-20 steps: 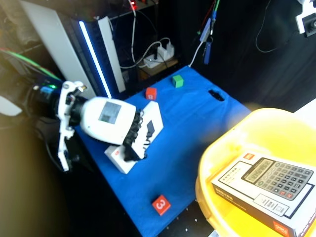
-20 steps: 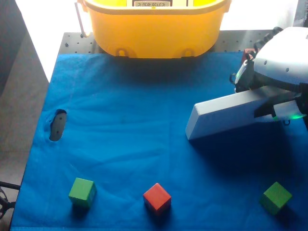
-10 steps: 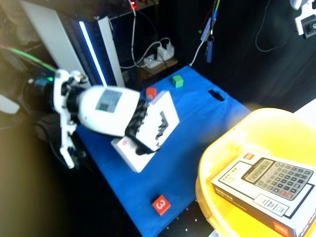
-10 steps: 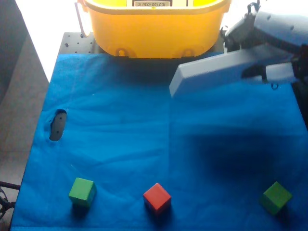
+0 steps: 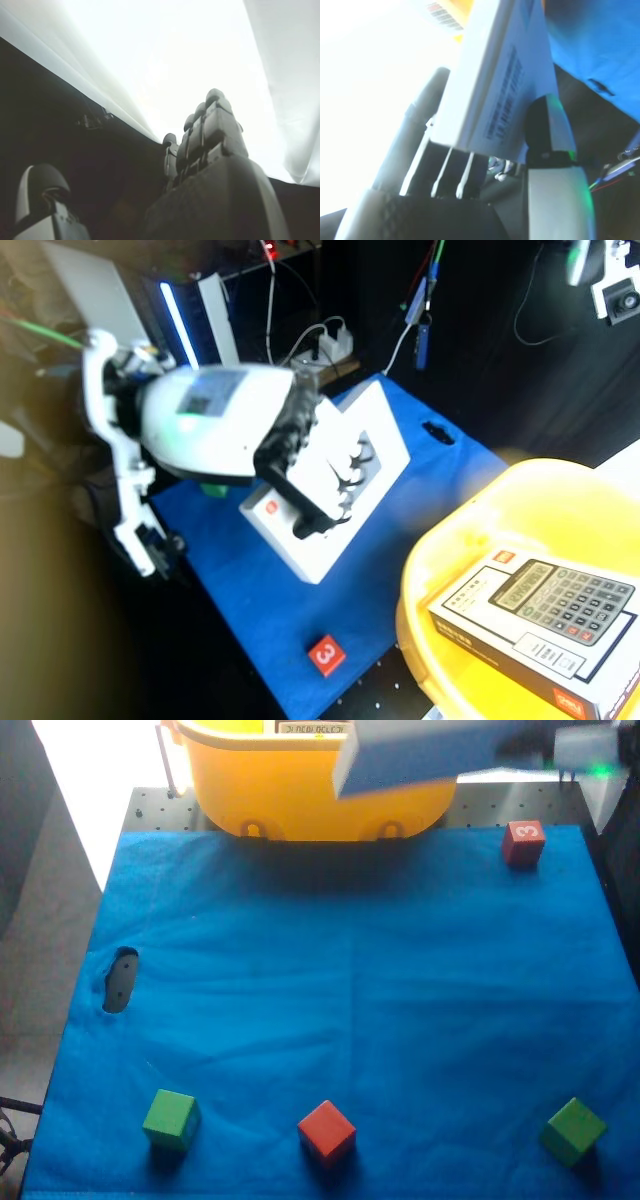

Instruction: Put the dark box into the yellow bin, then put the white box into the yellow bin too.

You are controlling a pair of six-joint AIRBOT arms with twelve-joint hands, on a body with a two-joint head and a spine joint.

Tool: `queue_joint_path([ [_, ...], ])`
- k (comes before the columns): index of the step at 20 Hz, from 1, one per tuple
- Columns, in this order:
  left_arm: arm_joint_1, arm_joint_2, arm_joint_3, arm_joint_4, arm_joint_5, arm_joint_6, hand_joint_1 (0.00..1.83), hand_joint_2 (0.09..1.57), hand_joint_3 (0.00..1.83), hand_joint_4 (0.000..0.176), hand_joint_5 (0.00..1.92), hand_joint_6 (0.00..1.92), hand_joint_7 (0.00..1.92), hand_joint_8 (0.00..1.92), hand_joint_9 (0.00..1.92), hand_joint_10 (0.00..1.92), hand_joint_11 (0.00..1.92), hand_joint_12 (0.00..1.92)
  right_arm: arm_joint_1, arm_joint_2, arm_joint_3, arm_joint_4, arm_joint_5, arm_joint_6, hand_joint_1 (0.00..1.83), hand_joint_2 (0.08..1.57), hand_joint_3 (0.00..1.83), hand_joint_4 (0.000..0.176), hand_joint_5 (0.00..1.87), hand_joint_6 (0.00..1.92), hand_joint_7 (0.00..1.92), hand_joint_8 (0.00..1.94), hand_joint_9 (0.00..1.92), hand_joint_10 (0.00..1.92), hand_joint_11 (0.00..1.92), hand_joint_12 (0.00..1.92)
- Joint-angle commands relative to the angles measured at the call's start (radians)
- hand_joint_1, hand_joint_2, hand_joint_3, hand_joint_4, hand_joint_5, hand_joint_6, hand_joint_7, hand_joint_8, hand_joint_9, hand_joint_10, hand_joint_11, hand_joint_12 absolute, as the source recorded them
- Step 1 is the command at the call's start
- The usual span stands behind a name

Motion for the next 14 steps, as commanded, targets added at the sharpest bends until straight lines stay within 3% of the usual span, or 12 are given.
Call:
queue_joint_path([
  [1, -0.007, -0.004, 0.005, -0.038, -0.109, -0.001, 0.80, 0.79, 0.00, 0.176, 0.00, 0.00, 0.00, 0.00, 0.00, 0.00, 0.00, 0.00, 0.025, -0.002, 0.002, 0.003, 0.137, -0.013, 1.28, 1.06, 0.00, 0.000, 1.08, 0.63, 1.15, 0.90, 1.08, 0.89, 0.86, 1.45],
  [3, -0.007, -0.012, 0.007, -0.038, -0.113, -0.001, 0.76, 0.77, 0.00, 0.176, 0.07, 0.01, 0.03, 0.00, 0.01, 0.00, 0.01, 0.01, 0.044, -0.008, 0.005, 0.003, 0.137, -0.031, 1.27, 1.07, 0.00, 0.000, 0.99, 0.81, 1.18, 0.82, 1.15, 0.69, 0.93, 1.26],
  [5, -0.006, -0.017, 0.008, -0.038, -0.119, -0.001, 0.79, 0.77, 0.00, 0.176, 0.02, 0.00, 0.00, 0.00, 0.00, 0.00, 0.00, 0.00, 0.064, -0.017, 0.016, -0.002, 0.137, -0.040, 1.28, 1.06, 0.00, 0.000, 1.00, 0.81, 1.22, 0.75, 1.24, 0.49, 1.00, 1.14],
  [6, -0.004, -0.019, 0.008, -0.038, -0.123, -0.001, 0.79, 0.75, 0.00, 0.176, 0.01, 0.00, 0.00, 0.00, 0.00, 0.00, 0.00, 0.00, 0.073, -0.022, 0.024, -0.005, 0.137, -0.041, 1.29, 1.05, 0.00, 0.000, 1.03, 0.75, 1.24, 0.71, 1.29, 0.46, 1.04, 1.15],
  [8, -0.003, -0.022, 0.008, -0.038, -0.132, -0.002, 0.81, 0.75, 0.00, 0.176, 0.01, 0.00, 0.00, 0.00, 0.00, 0.00, 0.00, 0.00, 0.090, -0.029, 0.038, -0.013, 0.137, -0.042, 1.27, 1.07, 0.00, 0.000, 0.99, 0.82, 1.19, 0.79, 1.26, 0.44, 0.98, 1.20],
  [10, -0.002, -0.025, 0.005, -0.037, -0.136, -0.002, 0.82, 0.75, 0.00, 0.176, 0.00, 0.00, 0.00, 0.00, 0.00, 0.00, 0.00, 0.00, 0.113, -0.037, 0.051, -0.014, 0.137, -0.042, 1.26, 1.07, 0.00, 0.000, 1.01, 0.79, 1.16, 0.85, 1.24, 0.47, 0.95, 1.27],
  [11, -0.001, -0.029, 0.005, -0.037, -0.140, -0.002, 0.81, 0.73, 0.00, 0.176, 0.00, 0.00, 0.00, 0.00, 0.00, 0.00, 0.00, 0.00, 0.121, -0.040, 0.053, -0.019, 0.137, -0.043, 1.27, 1.07, 0.00, 0.000, 1.03, 0.74, 1.14, 0.91, 1.19, 0.58, 0.92, 1.33],
  [12, 0.000, -0.033, 0.006, -0.037, -0.142, -0.002, 0.80, 0.73, 0.00, 0.175, 0.00, 0.00, 0.00, 0.00, 0.00, 0.00, 0.00, 0.00, 0.128, -0.042, 0.055, -0.020, 0.137, -0.048, 1.27, 1.08, 0.00, 0.000, 1.07, 0.62, 1.07, 1.08, 1.07, 0.87, 0.86, 1.49],
  [13, 0.000, -0.037, 0.006, -0.037, -0.145, -0.002, 0.80, 0.73, 0.00, 0.163, 0.00, 0.00, 0.00, 0.00, 0.00, 0.00, 0.00, 0.00, 0.139, -0.045, 0.061, -0.022, 0.137, -0.051, 1.28, 1.08, 0.00, 0.000, 1.07, 0.61, 1.07, 1.08, 1.03, 0.96, 0.85, 1.51],
  [14, 0.001, -0.041, 0.006, -0.037, -0.147, -0.002, 0.80, 0.73, 0.00, 0.156, 0.00, 0.00, 0.00, 0.00, 0.00, 0.00, 0.00, 0.00, 0.147, -0.049, 0.066, -0.025, 0.137, -0.051, 1.27, 1.08, 0.00, 0.000, 1.05, 0.68, 1.10, 1.01, 1.05, 0.91, 0.90, 1.43],
])
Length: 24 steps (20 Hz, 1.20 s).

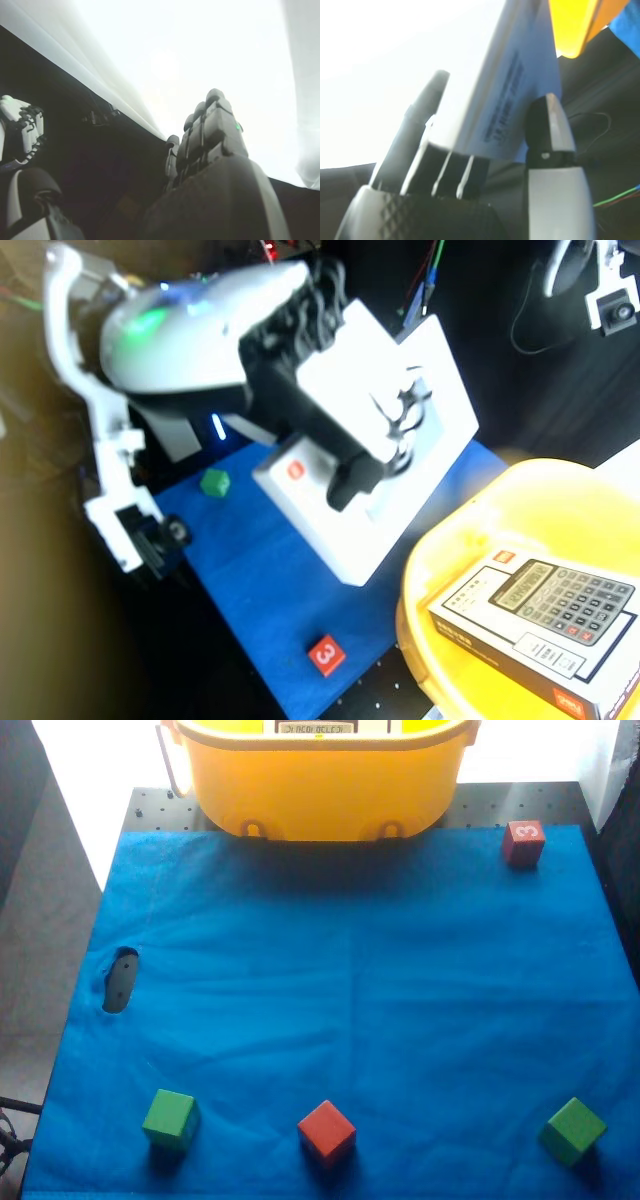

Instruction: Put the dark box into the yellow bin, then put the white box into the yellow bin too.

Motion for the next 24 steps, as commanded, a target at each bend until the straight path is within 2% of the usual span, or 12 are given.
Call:
queue_joint_path([
  [1, -0.009, 0.002, 0.003, -0.049, -0.114, -0.003, 0.76, 0.73, 0.00, 0.158, 0.00, 0.00, 0.02, 0.01, 0.00, 0.00, 0.00, 0.00, 0.020, -0.011, 0.011, 0.001, 0.122, -0.006, 1.28, 1.06, 0.00, 0.000, 1.03, 0.71, 1.18, 0.86, 1.20, 0.63, 1.00, 1.25],
  [6, 0.001, -0.009, 0.001, -0.052, -0.138, -0.004, 0.70, 0.67, 0.00, 0.176, 0.00, 0.00, 0.00, 0.00, 0.00, 0.00, 0.00, 0.00, 0.032, -0.065, 0.056, -0.027, 0.128, -0.007, 1.27, 1.07, 0.00, 0.000, 1.01, 0.77, 1.16, 0.87, 1.19, 0.62, 0.93, 1.29],
  [8, 0.001, -0.022, 0.002, -0.051, -0.151, -0.004, 0.72, 0.68, 0.00, 0.175, 0.00, 0.00, 0.00, 0.00, 0.00, 0.00, 0.00, 0.00, 0.032, -0.093, 0.085, -0.038, 0.132, -0.011, 1.28, 1.07, 0.00, 0.000, 1.04, 0.69, 1.14, 0.95, 1.10, 0.91, 0.83, 1.49],
  [11, 0.001, -0.052, 0.009, -0.051, -0.183, -0.005, 0.70, 0.65, 0.00, 0.176, 0.00, 0.00, 0.00, 0.00, 0.00, 0.00, 0.00, 0.00, 0.032, -0.116, 0.123, -0.039, 0.157, -0.015, 1.27, 1.07, 0.00, 0.000, 1.10, 0.59, 1.09, 1.02, 0.97, 0.95, 0.63, 1.56],
  [13, 0.009, -0.100, 0.037, -0.049, -0.226, -0.051, 0.71, 0.66, 0.00, 0.176, 0.00, 0.00, 0.00, 0.00, 0.00, 0.00, 0.00, 0.00, 0.032, -0.139, 0.164, -0.039, 0.157, -0.015, 1.24, 1.09, 0.00, 0.000, 1.07, 0.76, 1.03, 1.00, 0.90, 0.79, 0.51, 1.43],
  [14, 0.020, -0.129, 0.065, -0.051, -0.255, -0.092, 0.72, 0.67, 0.00, 0.176, 0.00, 0.00, 0.00, 0.00, 0.00, 0.00, 0.00, 0.00, 0.032, -0.151, 0.190, -0.039, 0.157, -0.017, 1.23, 1.10, 0.00, 0.023, 1.03, 0.87, 1.02, 0.96, 0.93, 0.62, 0.49, 1.35],
  [16, 0.040, -0.165, 0.098, -0.062, -0.283, -0.139, 0.68, 0.68, 0.00, 0.176, 0.00, 0.00, 0.00, 0.00, 0.00, 0.00, 0.00, 0.00, 0.030, -0.175, 0.256, 0.007, 0.143, -0.022, 1.23, 1.11, 0.00, 0.000, 0.93, 0.96, 1.05, 0.97, 1.01, 0.55, 0.62, 1.29],
  [17, 0.043, -0.165, 0.097, -0.061, -0.284, -0.139, 0.64, 0.67, 0.00, 0.176, 0.00, 0.00, 0.00, 0.00, 0.00, 0.00, 0.00, 0.00, 0.029, -0.180, 0.267, 0.016, 0.138, -0.022, 1.08, 1.05, 0.00, 0.020, 0.57, 0.34, 0.68, 0.33, 0.73, 0.21, 0.44, 0.89],
  [18, 0.047, -0.160, 0.095, -0.061, -0.288, -0.139, 0.62, 0.65, 0.00, 0.176, 0.00, 0.00, 0.00, 0.00, 0.00, 0.00, 0.00, 0.00, 0.025, -0.180, 0.274, 0.034, 0.138, -0.022, 0.98, 1.00, 0.00, 0.124, 0.39, 0.08, 0.45, 0.07, 0.48, 0.04, 0.29, 0.60],
  [19, 0.048, -0.155, 0.092, -0.061, -0.289, -0.139, 0.67, 0.65, 0.00, 0.176, 0.00, 0.00, 0.00, 0.00, 0.00, 0.00, 0.00, 0.00, 0.024, -0.177, 0.272, 0.035, 0.139, -0.022, 0.90, 0.94, 0.00, 0.166, 0.18, 0.01, 0.20, 0.01, 0.20, 0.01, 0.11, 0.30],
  [21, 0.048, -0.137, 0.080, -0.062, -0.294, -0.139, 0.73, 0.65, 0.00, 0.176, 0.00, 0.00, 0.00, 0.00, 0.00, 0.00, 0.00, 0.00, 0.024, -0.173, 0.269, 0.035, 0.139, -0.022, 0.83, 0.91, 0.00, 0.176, 0.06, 0.00, 0.03, 0.00, 0.01, 0.00, 0.01, 0.06],
  [24, 0.048, -0.133, 0.077, -0.063, -0.295, -0.139, 0.76, 0.65, 0.00, 0.176, 0.00, 0.00, 0.00, 0.00, 0.00, 0.00, 0.00, 0.00, 0.024, -0.171, 0.263, 0.035, 0.140, -0.023, 0.79, 0.90, 0.00, 0.176, 0.00, 0.00, 0.00, 0.00, 0.00, 0.00, 0.00, 0.00],
])
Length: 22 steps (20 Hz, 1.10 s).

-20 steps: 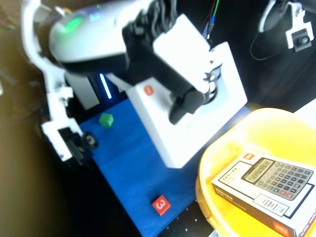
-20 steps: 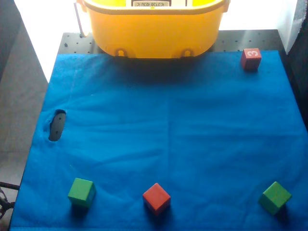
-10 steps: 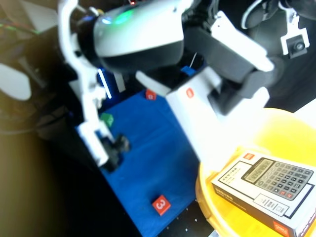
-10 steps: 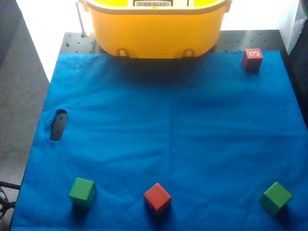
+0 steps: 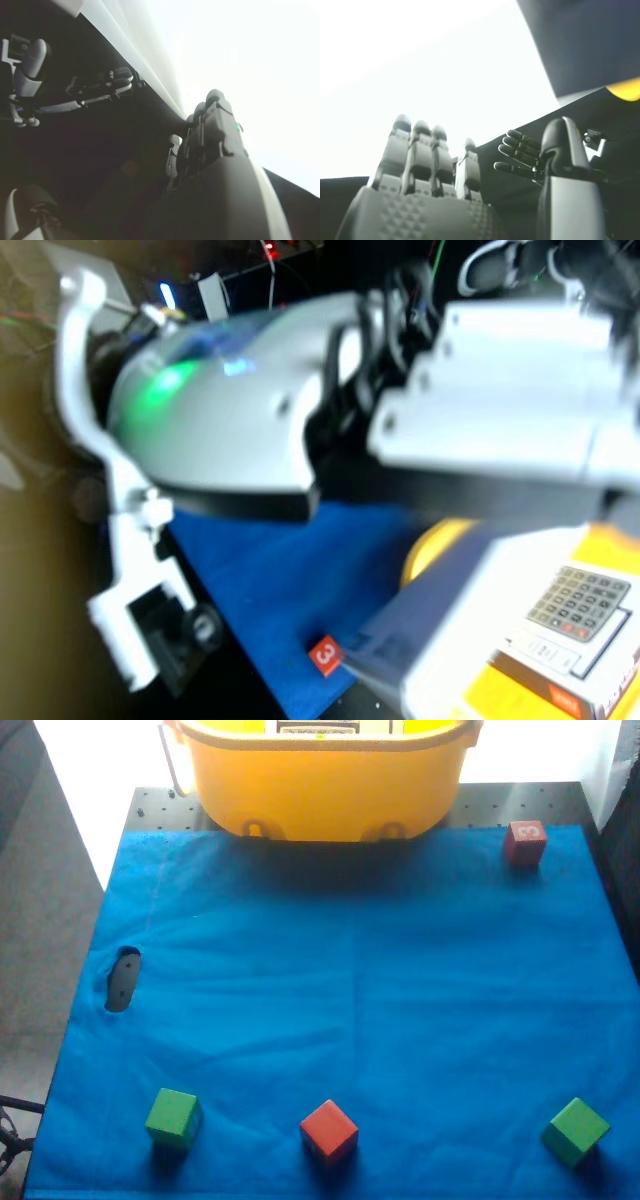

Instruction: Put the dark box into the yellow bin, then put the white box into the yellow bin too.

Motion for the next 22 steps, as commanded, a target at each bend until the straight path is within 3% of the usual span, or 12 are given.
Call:
queue_joint_path([
  [1, -0.010, -0.002, -0.004, -0.043, -0.095, -0.004, 0.76, 0.65, 0.00, 0.176, 0.00, 0.00, 0.00, 0.00, 0.00, 0.00, 0.00, 0.00, 0.013, 0.001, -0.003, 0.006, 0.119, -0.009, 0.80, 0.91, 0.00, 0.176, 0.00, 0.00, 0.00, 0.00, 0.00, 0.00, 0.01, 0.00],
  [13, 0.025, 0.023, -0.012, -0.085, -0.092, 0.001, 0.72, 0.65, 0.01, 0.176, 0.00, 0.00, 0.00, 0.00, 0.00, 0.00, 0.00, 0.00, 0.014, 0.075, -0.086, 0.006, 0.117, -0.061, 0.78, 0.84, 0.00, 0.176, 0.00, 0.00, 0.00, 0.00, 0.00, 0.00, 0.00, 0.00],
  [17, 0.057, 0.059, -0.037, -0.113, -0.091, 0.023, 0.71, 0.63, 0.00, 0.176, 0.00, 0.00, 0.00, 0.00, 0.00, 0.00, 0.00, 0.00, 0.014, 0.133, -0.122, 0.006, 0.114, -0.061, 0.68, 0.79, 0.00, 0.176, 0.00, 0.00, 0.00, 0.00, 0.00, 0.00, 0.02, 0.01],
  [22, 0.136, 0.131, -0.102, -0.177, -0.156, 0.059, 0.76, 0.63, 0.00, 0.176, 0.00, 0.00, 0.00, 0.00, 0.00, 0.00, 0.00, 0.00, 0.014, 0.222, -0.206, 0.006, 0.114, -0.061, 0.71, 0.79, 0.00, 0.176, 0.00, 0.00, 0.05, 0.00, 0.02, 0.00, 0.03, 0.01],
])
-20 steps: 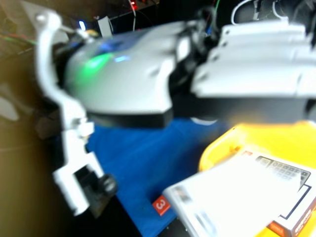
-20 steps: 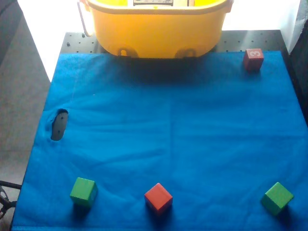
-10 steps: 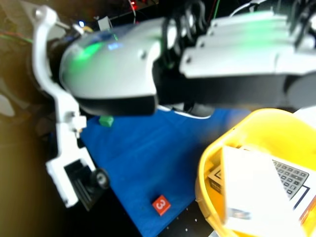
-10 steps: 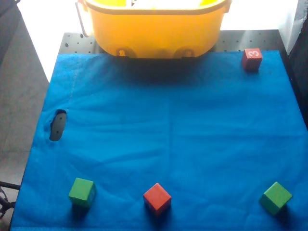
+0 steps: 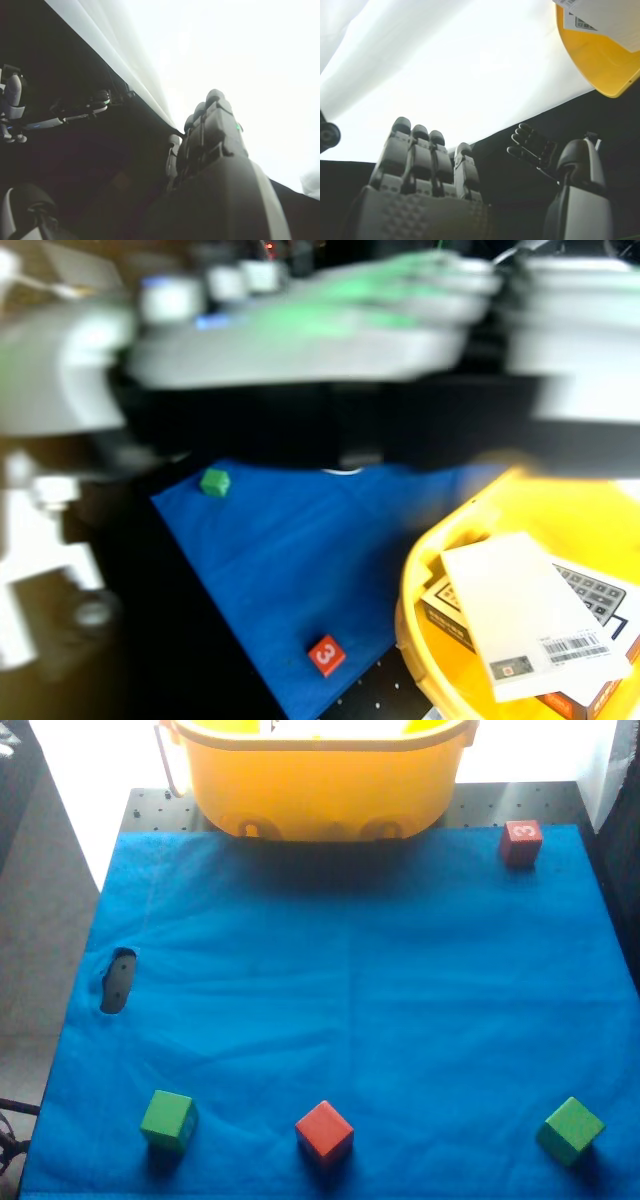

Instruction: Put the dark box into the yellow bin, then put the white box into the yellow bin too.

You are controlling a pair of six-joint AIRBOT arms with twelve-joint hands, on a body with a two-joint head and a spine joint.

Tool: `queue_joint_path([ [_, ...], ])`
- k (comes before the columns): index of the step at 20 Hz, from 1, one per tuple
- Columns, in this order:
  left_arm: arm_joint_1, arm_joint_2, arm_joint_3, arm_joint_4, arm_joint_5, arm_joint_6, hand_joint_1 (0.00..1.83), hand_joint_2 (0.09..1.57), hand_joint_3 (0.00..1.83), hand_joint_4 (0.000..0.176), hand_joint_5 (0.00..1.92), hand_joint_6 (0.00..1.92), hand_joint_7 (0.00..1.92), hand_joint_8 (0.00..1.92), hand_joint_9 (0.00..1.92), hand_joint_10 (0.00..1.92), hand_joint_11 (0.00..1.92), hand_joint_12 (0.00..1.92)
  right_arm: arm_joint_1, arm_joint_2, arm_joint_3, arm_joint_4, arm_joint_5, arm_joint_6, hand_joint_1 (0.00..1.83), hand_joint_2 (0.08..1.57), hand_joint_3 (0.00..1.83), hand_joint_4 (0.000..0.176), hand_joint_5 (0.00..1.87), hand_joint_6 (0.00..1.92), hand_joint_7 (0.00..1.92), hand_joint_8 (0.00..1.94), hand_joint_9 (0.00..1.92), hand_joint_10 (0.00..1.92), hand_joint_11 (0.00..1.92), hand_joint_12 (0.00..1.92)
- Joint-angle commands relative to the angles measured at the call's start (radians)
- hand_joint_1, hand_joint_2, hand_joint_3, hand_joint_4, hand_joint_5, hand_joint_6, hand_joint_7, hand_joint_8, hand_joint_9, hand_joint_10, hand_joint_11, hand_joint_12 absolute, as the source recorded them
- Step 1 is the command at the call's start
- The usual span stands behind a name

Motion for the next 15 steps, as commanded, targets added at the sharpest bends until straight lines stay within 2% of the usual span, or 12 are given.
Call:
queue_joint_path([
  [1, 0.001, 0.016, -0.009, -0.063, -0.141, 0.009, 0.77, 0.64, 0.00, 0.176, 0.00, 0.00, 0.00, 0.00, 0.00, 0.00, 0.00, 0.00, 0.014, 0.017, -0.013, 0.000, 0.119, -0.007, 0.68, 0.80, 0.01, 0.176, 0.00, 0.00, 0.01, 0.00, 0.00, 0.00, 0.02, 0.01],
  [3, 0.061, 0.056, -0.049, -0.115, -0.193, 0.040, 0.71, 0.65, 0.01, 0.176, 0.00, 0.00, 0.00, 0.00, 0.00, 0.00, 0.00, 0.00, 0.013, 0.083, -0.060, -0.001, 0.118, -0.009, 0.71, 0.73, 0.00, 0.176, 0.00, 0.00, 0.01, 0.00, 0.00, 0.00, 0.02, 0.00],
  [5, 0.099, 0.068, -0.062, -0.141, -0.230, 0.040, 0.67, 0.68, 0.02, 0.176, 0.00, 0.00, 0.00, 0.00, 0.00, 0.00, 0.00, 0.00, 0.013, 0.146, -0.104, -0.002, 0.115, -0.010, 0.72, 0.77, 0.00, 0.176, 0.00, 0.00, 0.00, 0.00, 0.00, 0.00, 0.00, 0.00],
  [9, 0.188, 0.108, -0.118, -0.194, -0.324, 0.060, 0.72, 0.72, 0.02, 0.176, 0.00, 0.00, 0.00, 0.00, 0.00, 0.00, 0.00, 0.00, 0.013, 0.219, -0.170, -0.006, 0.113, -0.028, 0.71, 0.78, 0.00, 0.174, 0.00, 0.00, 0.09, 0.01, 0.07, 0.01, 0.09, 0.05],
  [10, 0.211, 0.115, -0.129, -0.208, -0.347, 0.069, 0.72, 0.74, 0.02, 0.176, 0.00, 0.00, 0.00, 0.00, 0.00, 0.00, 0.00, 0.00, 0.013, 0.227, -0.183, -0.007, 0.113, -0.037, 0.71, 0.76, 0.00, 0.156, 0.00, 0.00, 0.11, 0.01, 0.08, 0.01, 0.11, 0.06],
  [11, 0.243, 0.121, -0.141, -0.232, -0.375, 0.084, 0.65, 0.77, 0.03, 0.176, 0.00, 0.00, 0.00, 0.00, 0.00, 0.00, 0.00, 0.00, 0.013, 0.247, -0.205, -0.027, 0.113, -0.038, 0.71, 0.69, 0.00, 0.175, 0.00, 0.00, 0.11, 0.00, 0.11, 0.00, 0.12, 0.09],
  [12, 0.258, 0.121, -0.143, -0.247, -0.380, 0.091, 0.65, 0.77, 0.03, 0.176, 0.00, 0.00, 0.00, 0.00, 0.00, 0.00, 0.00, 0.00, 0.013, 0.262, -0.222, -0.040, 0.111, -0.038, 0.71, 0.69, 0.00, 0.175, 0.00, 0.00, 0.11, 0.00, 0.11, 0.00, 0.12, 0.09],
  [13, 0.275, 0.121, -0.144, -0.260, -0.393, 0.091, 0.64, 0.80, 0.01, 0.153, 0.00, 0.00, 0.00, 0.00, 0.01, 0.00, 0.00, 0.00, 0.013, 0.295, -0.251, -0.049, 0.108, -0.038, 0.66, 0.69, 0.00, 0.166, 0.00, 0.00, 0.14, 0.01, 0.14, 0.01, 0.16, 0.11],
  [14, 0.285, 0.126, -0.153, -0.268, -0.411, 0.091, 0.66, 0.81, 0.01, 0.154, 0.00, 0.00, 0.00, 0.00, 0.01, 0.00, 0.00, 0.00, 0.013, 0.320, -0.273, -0.054, 0.108, -0.038, 0.64, 0.70, 0.00, 0.158, 0.00, 0.00, 0.14, 0.00, 0.15, 0.01, 0.13, 0.24],
  [15, 0.291, 0.132, -0.162, -0.272, -0.429, 0.092, 0.68, 0.80, 0.00, 0.172, 0.00, 0.00, 0.02, 0.01, 0.00, 0.00, 0.00, 0.00, 0.014, 0.339, -0.289, -0.060, 0.108, -0.039, 0.64, 0.75, 0.00, 0.158, 0.00, 0.00, 0.14, 0.00, 0.14, 0.01, 0.05, 0.39],
])
